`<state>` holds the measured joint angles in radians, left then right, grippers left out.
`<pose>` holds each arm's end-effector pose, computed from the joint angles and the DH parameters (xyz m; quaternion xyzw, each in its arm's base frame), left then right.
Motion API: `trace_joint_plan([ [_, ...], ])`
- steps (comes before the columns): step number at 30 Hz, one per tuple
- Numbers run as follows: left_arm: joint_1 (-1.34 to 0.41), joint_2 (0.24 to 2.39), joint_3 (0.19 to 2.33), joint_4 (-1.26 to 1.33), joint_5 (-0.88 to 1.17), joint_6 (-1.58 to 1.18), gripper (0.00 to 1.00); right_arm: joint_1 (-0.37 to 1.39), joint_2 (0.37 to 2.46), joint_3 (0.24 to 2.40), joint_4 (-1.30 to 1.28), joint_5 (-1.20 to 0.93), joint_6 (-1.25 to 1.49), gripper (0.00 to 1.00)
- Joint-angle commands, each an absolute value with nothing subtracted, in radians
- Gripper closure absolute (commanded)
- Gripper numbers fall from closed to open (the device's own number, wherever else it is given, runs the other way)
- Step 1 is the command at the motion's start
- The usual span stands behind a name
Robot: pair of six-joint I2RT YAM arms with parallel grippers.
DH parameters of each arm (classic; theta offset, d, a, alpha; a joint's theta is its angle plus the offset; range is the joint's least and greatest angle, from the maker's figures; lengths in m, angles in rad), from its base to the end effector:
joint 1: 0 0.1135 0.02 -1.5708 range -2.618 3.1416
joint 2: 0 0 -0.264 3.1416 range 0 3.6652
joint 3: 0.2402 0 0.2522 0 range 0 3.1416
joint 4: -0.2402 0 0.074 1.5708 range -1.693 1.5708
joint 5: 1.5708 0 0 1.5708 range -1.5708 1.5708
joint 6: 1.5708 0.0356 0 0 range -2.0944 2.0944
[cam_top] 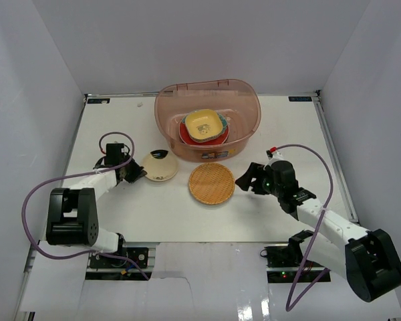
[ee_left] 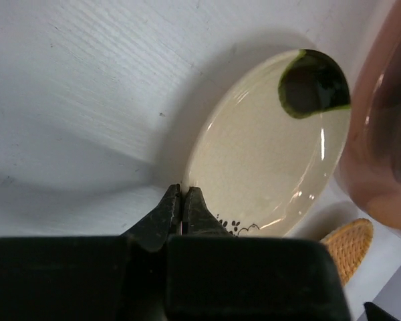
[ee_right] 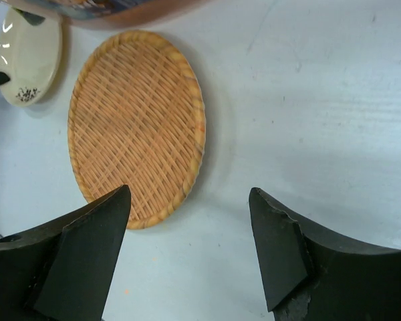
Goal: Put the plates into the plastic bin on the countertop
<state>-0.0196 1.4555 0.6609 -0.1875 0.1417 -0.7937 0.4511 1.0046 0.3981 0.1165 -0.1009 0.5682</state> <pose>0.2646 -0.0102 0.1521 -0.3413 0.8917 -0.1767 0.2390 0.1878 0.0949 0.1945 0.0242 0.8565 0.2884 0.4274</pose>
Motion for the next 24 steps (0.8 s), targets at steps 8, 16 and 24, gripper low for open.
trace_joint_plan([
  [8,-0.014,1.074,0.689,-0.348,0.09,-0.686,1.0,0.428,1.234,0.311,0.469,-0.328,0.831,0.27],
  [16,-0.015,0.798,0.85,-0.636,0.015,-0.629,1.0,0.43,1.435,0.311,0.666,-0.377,0.927,0.39],
  [24,-0.017,0.883,1.17,-0.571,0.199,-0.624,1.0,0.43,1.549,0.293,0.799,-0.41,0.986,0.89],
])
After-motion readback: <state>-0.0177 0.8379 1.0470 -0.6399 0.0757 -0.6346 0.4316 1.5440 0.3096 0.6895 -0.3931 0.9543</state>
